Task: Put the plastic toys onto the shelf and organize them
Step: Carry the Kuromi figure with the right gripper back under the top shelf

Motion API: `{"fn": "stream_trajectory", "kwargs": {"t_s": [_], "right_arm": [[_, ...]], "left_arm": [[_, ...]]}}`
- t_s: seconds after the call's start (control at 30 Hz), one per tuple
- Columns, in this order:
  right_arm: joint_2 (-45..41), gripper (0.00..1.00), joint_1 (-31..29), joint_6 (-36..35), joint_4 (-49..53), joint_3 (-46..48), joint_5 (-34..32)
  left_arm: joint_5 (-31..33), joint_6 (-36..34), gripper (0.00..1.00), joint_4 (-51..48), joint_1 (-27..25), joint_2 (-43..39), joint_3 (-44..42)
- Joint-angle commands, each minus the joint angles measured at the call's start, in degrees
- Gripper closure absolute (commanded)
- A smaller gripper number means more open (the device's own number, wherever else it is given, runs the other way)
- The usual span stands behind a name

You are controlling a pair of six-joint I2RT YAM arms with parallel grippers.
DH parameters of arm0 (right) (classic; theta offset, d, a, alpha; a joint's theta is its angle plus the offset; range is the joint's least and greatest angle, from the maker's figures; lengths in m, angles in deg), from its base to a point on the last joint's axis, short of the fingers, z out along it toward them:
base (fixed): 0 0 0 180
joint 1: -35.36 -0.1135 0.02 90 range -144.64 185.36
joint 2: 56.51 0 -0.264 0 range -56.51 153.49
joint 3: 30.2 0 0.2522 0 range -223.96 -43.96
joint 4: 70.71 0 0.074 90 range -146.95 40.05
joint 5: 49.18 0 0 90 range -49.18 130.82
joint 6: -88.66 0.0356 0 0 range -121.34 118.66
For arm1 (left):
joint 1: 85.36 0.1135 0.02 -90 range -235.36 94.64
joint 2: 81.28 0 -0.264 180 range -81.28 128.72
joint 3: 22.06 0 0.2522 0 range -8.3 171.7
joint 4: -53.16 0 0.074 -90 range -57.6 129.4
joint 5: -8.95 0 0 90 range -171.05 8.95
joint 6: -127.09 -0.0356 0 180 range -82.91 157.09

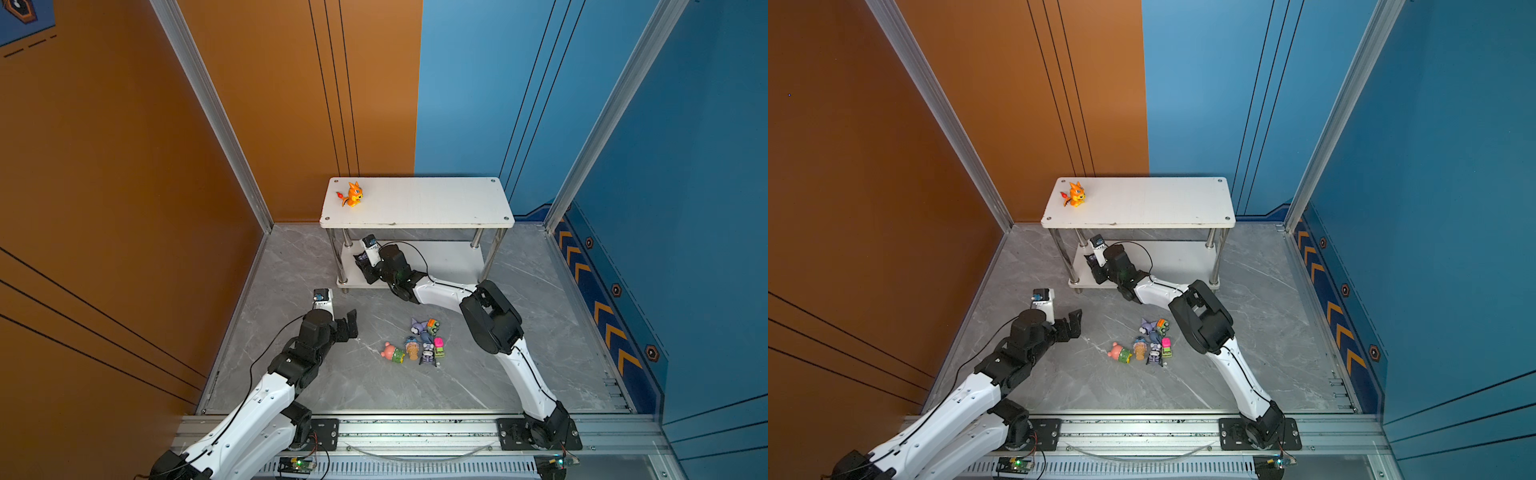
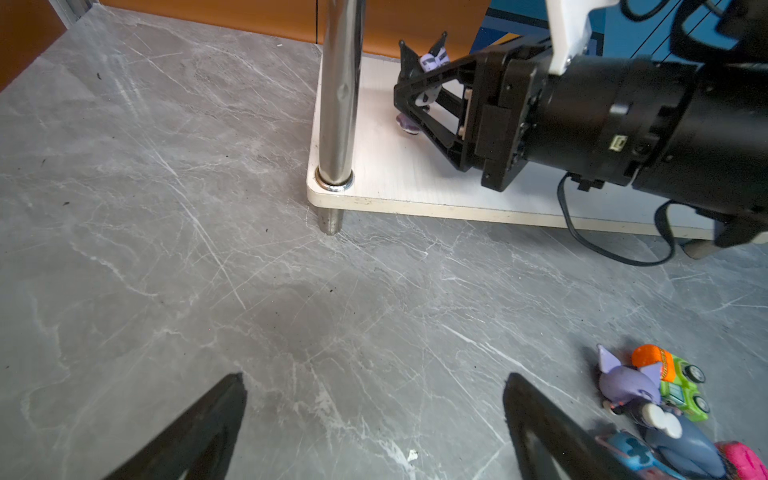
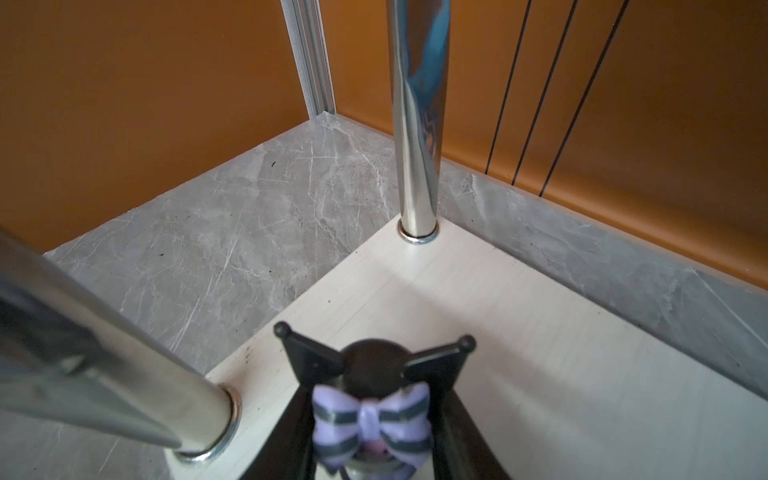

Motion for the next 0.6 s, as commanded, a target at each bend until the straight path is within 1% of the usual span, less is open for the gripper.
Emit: {"fn": "stream_trajectory", "kwargs": {"t_s": [0.0, 0.27, 0.47, 0.57], "right_arm": [[2.03, 0.70, 0.37, -1.64, -2.71, -3.81, 1.04], [4.33, 0.68, 0.76, -2.04, -2.69, -5.67, 0.04], [3.73, 0.68, 1.05, -1.17, -2.93, -4.41, -0.89], [2.98, 0.65, 1.03, -0.77, -3.91, -2.76, -1.14]], "left_arm": [[-1.00, -0.45, 0.02, -0.61, 0.62, -0.45, -0.68], [-0.65, -0.80, 0.02, -1.21, 0.79, -1.20, -0.61], [-1.03, -0.89, 0.02, -0.78, 0.96, -0.59, -0.58], [-1.09, -0.85, 0.02, -0.67, 1.18, -0.57, -0.57]]}}
